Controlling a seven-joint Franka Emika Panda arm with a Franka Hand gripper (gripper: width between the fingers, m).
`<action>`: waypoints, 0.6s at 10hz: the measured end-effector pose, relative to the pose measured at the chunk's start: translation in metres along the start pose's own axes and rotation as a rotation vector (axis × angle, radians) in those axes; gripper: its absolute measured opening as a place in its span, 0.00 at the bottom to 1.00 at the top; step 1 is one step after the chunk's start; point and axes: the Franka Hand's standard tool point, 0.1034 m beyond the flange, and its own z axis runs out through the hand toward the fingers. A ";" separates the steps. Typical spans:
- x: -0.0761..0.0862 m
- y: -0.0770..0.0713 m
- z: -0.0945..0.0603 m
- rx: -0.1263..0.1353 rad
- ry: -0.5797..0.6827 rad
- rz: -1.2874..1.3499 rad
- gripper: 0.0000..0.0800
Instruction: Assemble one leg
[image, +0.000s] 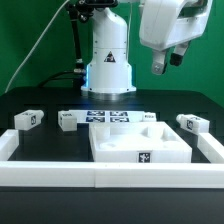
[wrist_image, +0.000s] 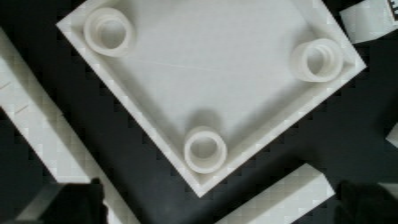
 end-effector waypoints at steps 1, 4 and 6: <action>0.000 0.000 0.000 0.000 0.000 0.000 0.81; 0.000 0.000 0.000 0.001 0.001 0.001 0.81; 0.000 0.000 0.000 0.001 0.001 0.001 0.81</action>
Offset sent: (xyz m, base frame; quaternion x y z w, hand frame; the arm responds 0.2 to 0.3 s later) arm 0.0000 0.0000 0.0000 0.0000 0.0000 0.0000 1.0000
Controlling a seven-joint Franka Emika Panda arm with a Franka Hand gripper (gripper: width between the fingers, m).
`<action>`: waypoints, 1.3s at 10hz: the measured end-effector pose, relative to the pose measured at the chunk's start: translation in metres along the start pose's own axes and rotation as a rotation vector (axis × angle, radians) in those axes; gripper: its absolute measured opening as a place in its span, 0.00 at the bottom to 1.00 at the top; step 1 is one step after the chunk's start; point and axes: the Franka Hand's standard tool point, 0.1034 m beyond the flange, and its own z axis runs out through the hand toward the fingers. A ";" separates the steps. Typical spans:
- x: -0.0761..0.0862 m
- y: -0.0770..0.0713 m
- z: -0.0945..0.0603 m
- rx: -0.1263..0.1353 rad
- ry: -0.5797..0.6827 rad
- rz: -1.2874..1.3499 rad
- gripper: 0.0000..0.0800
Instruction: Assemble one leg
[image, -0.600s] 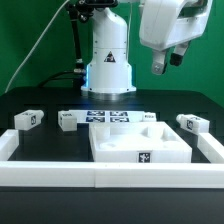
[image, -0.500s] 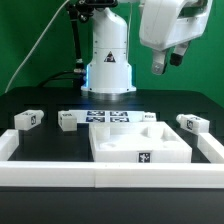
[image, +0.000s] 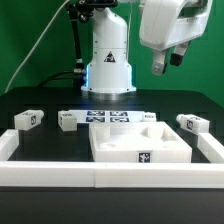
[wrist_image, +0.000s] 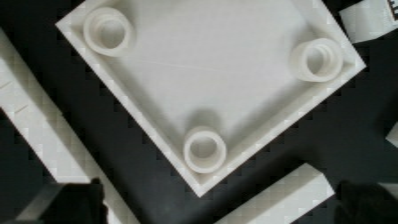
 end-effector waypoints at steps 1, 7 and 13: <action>0.000 0.000 0.000 0.000 0.000 0.000 0.81; -0.021 -0.020 0.045 -0.150 0.148 -0.309 0.81; -0.019 -0.021 0.057 -0.174 0.143 -0.414 0.81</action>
Offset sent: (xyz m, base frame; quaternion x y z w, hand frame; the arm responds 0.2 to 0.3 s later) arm -0.0429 -0.0082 -0.0228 -0.0700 0.1084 -0.1511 0.9801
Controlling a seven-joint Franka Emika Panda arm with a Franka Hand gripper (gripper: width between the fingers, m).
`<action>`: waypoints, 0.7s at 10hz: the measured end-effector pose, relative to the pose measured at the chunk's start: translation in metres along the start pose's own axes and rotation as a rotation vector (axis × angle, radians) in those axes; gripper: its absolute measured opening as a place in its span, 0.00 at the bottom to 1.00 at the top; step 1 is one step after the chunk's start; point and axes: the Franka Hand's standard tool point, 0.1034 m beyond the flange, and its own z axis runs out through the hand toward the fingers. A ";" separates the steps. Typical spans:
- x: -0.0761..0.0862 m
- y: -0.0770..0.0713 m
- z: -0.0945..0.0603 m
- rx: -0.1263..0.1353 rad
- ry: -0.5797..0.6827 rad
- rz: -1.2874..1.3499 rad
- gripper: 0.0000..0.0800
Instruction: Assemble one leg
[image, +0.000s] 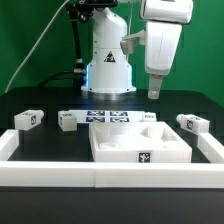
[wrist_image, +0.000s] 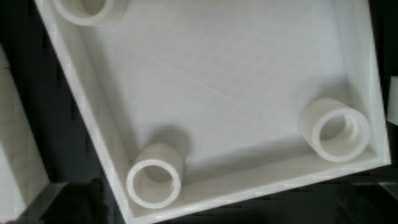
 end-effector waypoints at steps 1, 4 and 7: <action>-0.006 0.006 0.005 -0.076 0.043 -0.155 0.81; -0.010 -0.012 0.019 -0.120 0.058 -0.273 0.81; -0.012 -0.017 0.022 -0.113 0.056 -0.274 0.81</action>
Offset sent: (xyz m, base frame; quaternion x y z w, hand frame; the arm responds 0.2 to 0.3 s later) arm -0.0220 0.0083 -0.0093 -0.0680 0.0135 -0.1542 0.9856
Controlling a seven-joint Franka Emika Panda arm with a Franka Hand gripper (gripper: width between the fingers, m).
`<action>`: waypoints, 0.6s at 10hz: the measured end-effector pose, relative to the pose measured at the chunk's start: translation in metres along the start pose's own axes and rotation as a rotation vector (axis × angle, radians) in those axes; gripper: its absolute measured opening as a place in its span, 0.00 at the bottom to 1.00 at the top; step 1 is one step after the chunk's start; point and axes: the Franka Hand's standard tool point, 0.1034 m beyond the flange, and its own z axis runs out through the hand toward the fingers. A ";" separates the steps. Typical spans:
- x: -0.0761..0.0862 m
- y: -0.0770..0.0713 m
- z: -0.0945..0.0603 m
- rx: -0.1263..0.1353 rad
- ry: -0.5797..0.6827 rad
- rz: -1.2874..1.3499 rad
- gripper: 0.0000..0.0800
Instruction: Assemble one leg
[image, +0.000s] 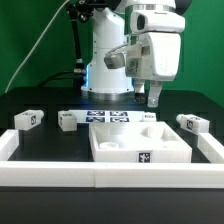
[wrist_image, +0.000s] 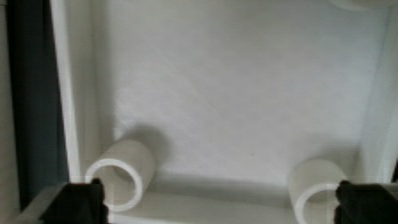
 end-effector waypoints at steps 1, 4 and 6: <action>0.000 0.000 0.000 0.001 0.000 0.000 0.81; 0.012 -0.009 0.010 0.035 -0.011 0.103 0.81; 0.014 -0.029 0.018 0.065 -0.010 0.140 0.81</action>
Offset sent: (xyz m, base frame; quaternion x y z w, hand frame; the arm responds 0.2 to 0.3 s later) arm -0.0230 -0.0143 -0.0194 -0.0051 -0.0712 0.0324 0.9969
